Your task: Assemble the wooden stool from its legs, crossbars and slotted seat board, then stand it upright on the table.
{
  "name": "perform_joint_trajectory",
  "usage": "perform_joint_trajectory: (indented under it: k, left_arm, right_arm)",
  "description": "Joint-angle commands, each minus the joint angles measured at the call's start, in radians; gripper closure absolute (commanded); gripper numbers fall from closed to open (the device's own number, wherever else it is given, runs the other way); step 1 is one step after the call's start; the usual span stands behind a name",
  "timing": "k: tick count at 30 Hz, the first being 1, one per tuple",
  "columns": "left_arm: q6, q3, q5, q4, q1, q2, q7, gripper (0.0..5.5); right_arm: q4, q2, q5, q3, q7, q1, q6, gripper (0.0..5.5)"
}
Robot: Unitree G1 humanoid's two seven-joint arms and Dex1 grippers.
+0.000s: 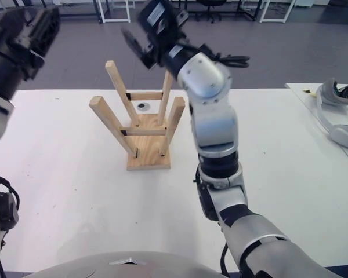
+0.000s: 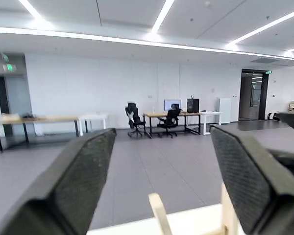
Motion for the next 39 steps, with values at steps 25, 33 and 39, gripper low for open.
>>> perform_joint_trajectory:
  k: [25,33,39]
  left_arm:
    - [-0.111,0.194,0.07,0.195,0.317,-0.157,-0.346,1.96]
    - [-0.285,-0.114,0.471,0.435,0.653,-0.215,-0.58,1.96]
    - [-0.36,-0.268,0.557,0.619,0.573,-0.236,-0.854,1.96]
  right_arm:
    - [0.496,-0.2,0.27,-0.08,-0.121,0.171,-0.186,1.82]
    - [0.725,-0.176,0.088,0.235,0.01,0.36,-0.41,1.82]
    - [0.821,-0.171,0.067,0.307,0.17,0.322,-0.575,1.82]
